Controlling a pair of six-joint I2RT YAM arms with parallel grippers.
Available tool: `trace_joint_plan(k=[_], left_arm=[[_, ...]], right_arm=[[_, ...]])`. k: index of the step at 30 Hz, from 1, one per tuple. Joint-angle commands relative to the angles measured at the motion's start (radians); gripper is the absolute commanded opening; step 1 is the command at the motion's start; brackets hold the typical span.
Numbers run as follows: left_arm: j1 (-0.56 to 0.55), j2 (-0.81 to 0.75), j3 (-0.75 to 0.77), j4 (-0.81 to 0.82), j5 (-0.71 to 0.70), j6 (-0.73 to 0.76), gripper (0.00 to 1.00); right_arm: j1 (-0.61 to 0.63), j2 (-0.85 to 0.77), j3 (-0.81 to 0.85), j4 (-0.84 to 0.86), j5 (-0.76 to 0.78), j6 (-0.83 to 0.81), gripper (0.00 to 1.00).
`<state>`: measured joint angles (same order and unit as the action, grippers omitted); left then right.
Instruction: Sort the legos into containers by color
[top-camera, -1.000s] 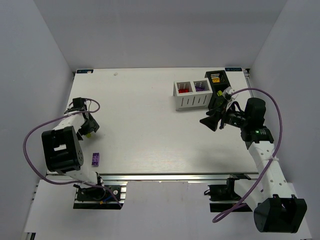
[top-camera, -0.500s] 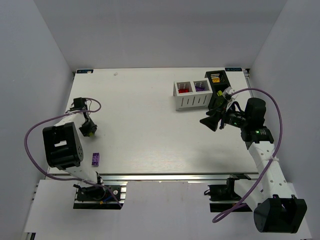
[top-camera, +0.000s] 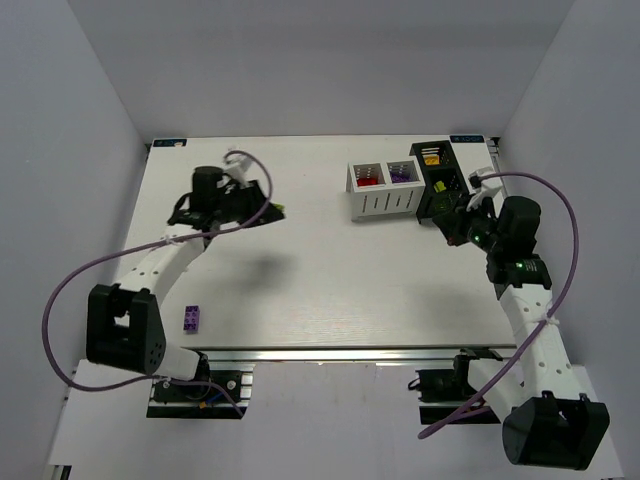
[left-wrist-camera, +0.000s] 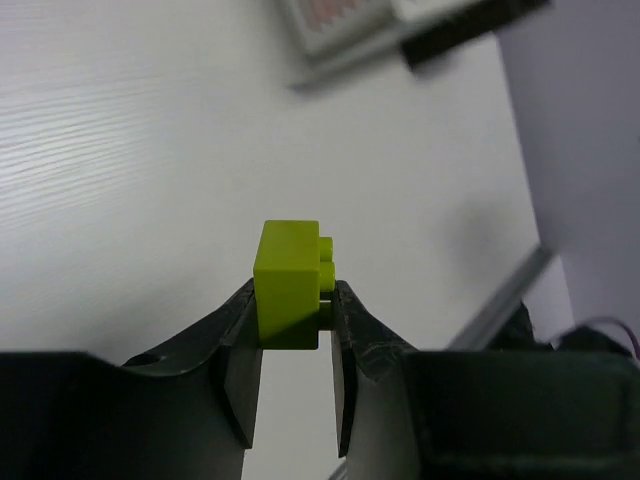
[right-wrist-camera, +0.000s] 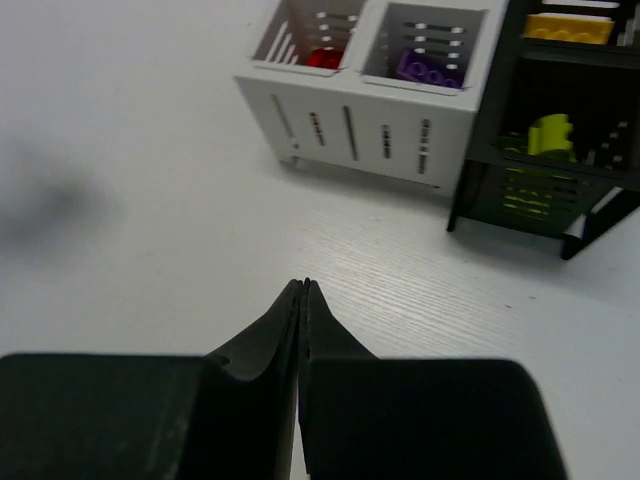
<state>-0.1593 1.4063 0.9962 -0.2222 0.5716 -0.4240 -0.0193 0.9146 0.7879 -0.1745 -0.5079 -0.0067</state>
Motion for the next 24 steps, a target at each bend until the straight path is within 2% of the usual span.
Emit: trace_joint_plan(k=[1, 4, 6, 8, 12, 13, 17, 20, 24], left_arm=[[-0.197, 0.069, 0.119, 0.139, 0.126, -0.033, 0.0], [-0.349, 0.213, 0.324, 0.116, 0.074, 0.005, 0.0], [-0.405, 0.293, 0.5, 0.083, 0.016, 0.031, 0.0], [-0.462, 0.405, 0.603, 0.083, -0.024, 0.054, 0.0], [-0.526, 0.609, 0.858, 0.101, -0.07, 0.07, 0.0], [-0.537, 0.65, 0.971, 0.103, -0.088, 0.07, 0.0], [-0.571, 0.838, 1.175, 0.196, -0.101, 0.062, 0.0], [-0.594, 0.944, 1.262, 0.315, -0.13, 0.048, 0.0], [-0.617, 1.02, 1.292, 0.509, -0.191, 0.033, 0.0]], right_arm=[[-0.037, -0.043, 0.01, 0.066, 0.118, 0.054, 0.0], [-0.067, -0.057, 0.005, 0.073, 0.175, 0.068, 0.0], [-0.094, -0.063, 0.004, 0.079, 0.215, 0.077, 0.0], [-0.117, -0.068, 0.002, 0.086, 0.256, 0.089, 0.0], [-0.154, -0.08, -0.012, 0.102, 0.267, 0.106, 0.0], [-0.159, -0.082, -0.015, 0.102, 0.267, 0.109, 0.0], [-0.182, -0.095, -0.026, 0.118, 0.269, 0.117, 0.0], [-0.192, -0.097, -0.03, 0.124, 0.253, 0.123, 0.0], [-0.208, -0.094, -0.036, 0.13, 0.233, 0.126, 0.0]])
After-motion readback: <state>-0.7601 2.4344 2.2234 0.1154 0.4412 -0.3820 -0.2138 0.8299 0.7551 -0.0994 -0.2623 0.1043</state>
